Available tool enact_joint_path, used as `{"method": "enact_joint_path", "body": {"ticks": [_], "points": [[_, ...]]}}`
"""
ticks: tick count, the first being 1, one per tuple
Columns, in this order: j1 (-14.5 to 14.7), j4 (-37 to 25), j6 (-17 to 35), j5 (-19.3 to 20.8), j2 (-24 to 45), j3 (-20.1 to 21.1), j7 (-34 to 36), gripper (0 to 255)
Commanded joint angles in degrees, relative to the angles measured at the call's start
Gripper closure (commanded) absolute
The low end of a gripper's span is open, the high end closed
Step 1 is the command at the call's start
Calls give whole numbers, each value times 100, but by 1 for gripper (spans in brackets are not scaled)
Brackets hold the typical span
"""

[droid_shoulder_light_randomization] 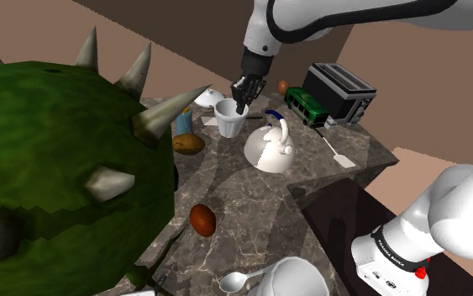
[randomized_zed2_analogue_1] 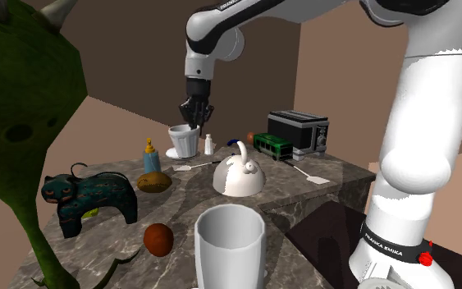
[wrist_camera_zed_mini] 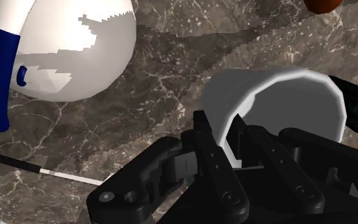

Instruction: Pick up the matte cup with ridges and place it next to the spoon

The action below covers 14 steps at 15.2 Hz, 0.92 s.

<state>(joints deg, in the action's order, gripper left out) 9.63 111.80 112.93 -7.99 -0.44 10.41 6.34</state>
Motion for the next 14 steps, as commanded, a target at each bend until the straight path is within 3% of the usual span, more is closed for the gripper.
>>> {"method": "enact_joint_path", "body": {"ticks": [1, 14], "points": [[101, 336, 68, -59, -296, 102, 177, 255], [828, 1774, 300, -572, -1732, 920, 1419, 255]]}}
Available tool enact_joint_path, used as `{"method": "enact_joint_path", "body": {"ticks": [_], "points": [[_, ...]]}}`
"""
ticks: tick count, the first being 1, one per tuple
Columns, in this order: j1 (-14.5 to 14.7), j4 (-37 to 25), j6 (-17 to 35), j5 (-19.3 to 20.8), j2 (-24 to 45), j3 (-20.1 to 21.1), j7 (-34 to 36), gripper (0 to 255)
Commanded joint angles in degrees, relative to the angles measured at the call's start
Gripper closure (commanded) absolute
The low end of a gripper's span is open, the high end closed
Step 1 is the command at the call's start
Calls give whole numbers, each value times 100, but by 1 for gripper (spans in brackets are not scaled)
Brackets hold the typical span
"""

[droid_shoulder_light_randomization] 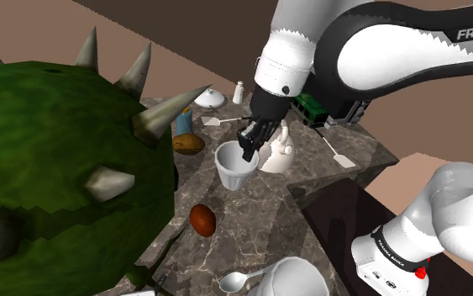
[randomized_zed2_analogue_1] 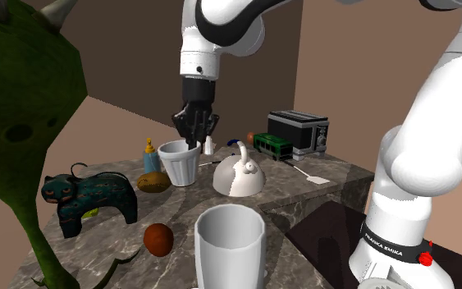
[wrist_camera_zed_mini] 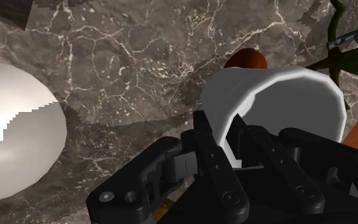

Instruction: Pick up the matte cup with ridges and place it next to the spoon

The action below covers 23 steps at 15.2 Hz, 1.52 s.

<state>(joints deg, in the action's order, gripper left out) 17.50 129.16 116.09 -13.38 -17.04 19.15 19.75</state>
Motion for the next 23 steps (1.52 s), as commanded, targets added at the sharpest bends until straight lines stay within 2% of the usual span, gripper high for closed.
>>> {"method": "enact_joint_path", "body": {"ticks": [1, 23], "points": [[43, 99, 63, -36, -52, 55, 71, 255], [66, 1131, 1882, -43, 754, 257, -14, 255]]}}
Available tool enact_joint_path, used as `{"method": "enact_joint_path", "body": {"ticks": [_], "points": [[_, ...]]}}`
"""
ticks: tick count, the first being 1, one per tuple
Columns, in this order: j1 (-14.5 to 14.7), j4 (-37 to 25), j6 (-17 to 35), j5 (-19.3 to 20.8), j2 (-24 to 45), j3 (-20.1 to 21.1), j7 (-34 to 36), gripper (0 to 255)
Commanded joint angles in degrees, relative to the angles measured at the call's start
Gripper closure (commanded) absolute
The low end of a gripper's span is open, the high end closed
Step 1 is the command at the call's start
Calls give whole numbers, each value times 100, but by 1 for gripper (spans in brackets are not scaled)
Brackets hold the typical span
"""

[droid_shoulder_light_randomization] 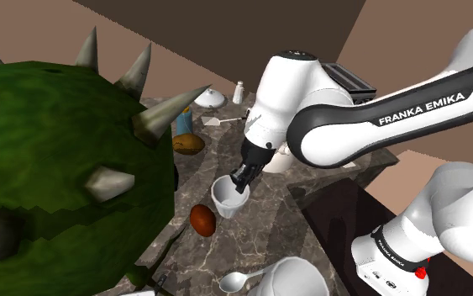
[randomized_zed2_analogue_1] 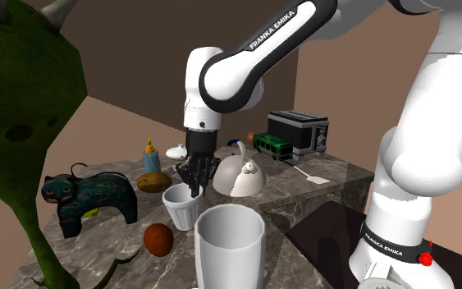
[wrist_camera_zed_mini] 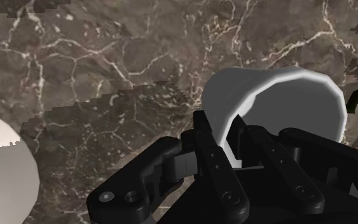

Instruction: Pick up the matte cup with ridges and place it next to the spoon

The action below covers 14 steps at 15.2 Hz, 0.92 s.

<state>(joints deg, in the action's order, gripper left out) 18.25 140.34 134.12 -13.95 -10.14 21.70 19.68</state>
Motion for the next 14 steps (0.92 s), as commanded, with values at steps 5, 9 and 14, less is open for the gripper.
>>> {"method": "enact_joint_path", "body": {"ticks": [5, 9, 14], "points": [[-11, 166, 512, 57, 351, 42, 0, 255], [-12, 191, 591, 68, 407, 49, 3, 255], [-12, 191, 591, 68, 407, 49, 3, 0]]}}
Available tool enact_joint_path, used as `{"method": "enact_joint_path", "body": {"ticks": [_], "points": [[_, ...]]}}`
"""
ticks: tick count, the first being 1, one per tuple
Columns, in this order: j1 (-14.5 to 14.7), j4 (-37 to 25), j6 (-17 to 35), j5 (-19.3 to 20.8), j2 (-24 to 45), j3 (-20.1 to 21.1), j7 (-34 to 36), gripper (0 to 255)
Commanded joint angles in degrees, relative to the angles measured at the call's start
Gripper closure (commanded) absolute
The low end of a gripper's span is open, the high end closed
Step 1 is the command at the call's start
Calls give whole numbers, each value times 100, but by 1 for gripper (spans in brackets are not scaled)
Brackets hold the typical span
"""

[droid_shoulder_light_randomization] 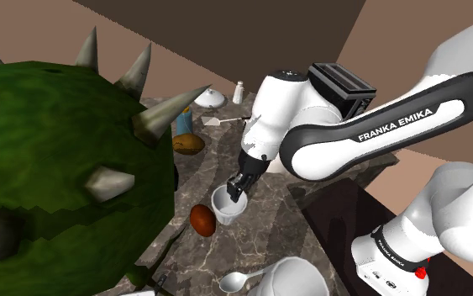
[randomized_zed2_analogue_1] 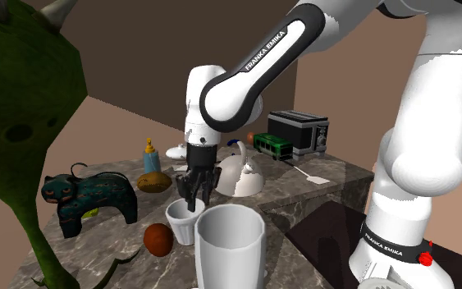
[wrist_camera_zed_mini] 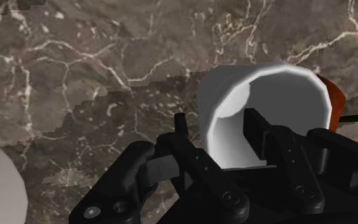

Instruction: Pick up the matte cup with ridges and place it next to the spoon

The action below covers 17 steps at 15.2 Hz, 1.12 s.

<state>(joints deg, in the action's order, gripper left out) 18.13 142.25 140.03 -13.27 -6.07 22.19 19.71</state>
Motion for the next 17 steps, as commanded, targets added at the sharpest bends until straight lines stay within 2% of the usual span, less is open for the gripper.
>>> {"method": "enact_joint_path", "body": {"ticks": [1, 5, 9, 17], "points": [[0, 0, 1, 0, 0, 0, 0, 0], [0, 0, 1, 0, 0, 0, 0, 0], [-24, -243, -819, -94, -581, -117, -93, 0], [-21, -243, -819, -93, -580, -120, -92, 0]]}}
